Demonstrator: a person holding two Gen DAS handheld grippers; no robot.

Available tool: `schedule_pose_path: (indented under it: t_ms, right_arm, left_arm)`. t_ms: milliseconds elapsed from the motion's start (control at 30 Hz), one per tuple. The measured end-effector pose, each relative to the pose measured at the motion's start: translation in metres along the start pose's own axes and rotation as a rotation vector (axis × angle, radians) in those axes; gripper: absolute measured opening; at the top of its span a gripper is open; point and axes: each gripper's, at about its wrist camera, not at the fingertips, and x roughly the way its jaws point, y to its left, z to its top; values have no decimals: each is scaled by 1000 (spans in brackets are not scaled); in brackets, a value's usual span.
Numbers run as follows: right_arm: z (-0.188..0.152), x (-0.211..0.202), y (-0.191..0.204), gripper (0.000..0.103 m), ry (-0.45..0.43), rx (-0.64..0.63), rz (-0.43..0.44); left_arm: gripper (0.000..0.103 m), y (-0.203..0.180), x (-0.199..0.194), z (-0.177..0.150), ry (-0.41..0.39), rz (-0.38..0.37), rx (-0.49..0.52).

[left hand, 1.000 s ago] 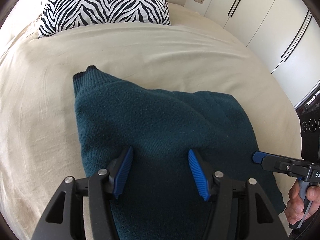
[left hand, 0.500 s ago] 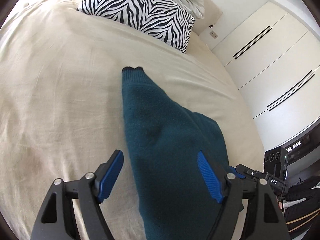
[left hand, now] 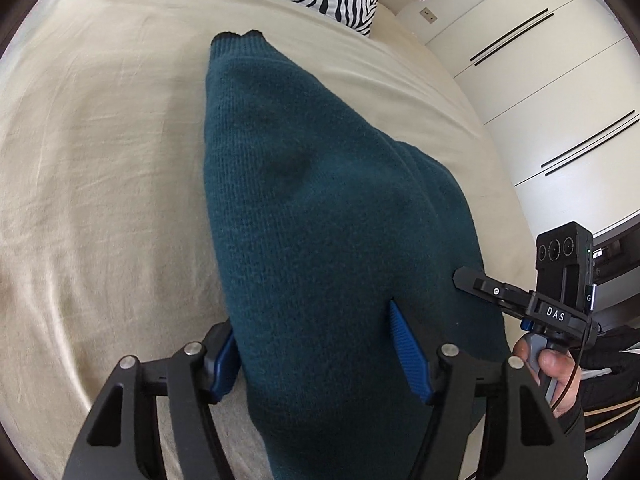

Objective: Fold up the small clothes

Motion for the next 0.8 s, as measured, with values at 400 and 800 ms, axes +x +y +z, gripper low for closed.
schedule_pose_path:
  t_ms: [400, 800]
  right_arm:
    - [-7, 4, 58, 23, -53, -281, -313]
    - [-22, -11, 121, 21, -55, -375, -324]
  left_arm:
    - [47, -19, -4, -1, 9, 81, 59]
    - [40, -21, -56, -15, -11, 139, 112]
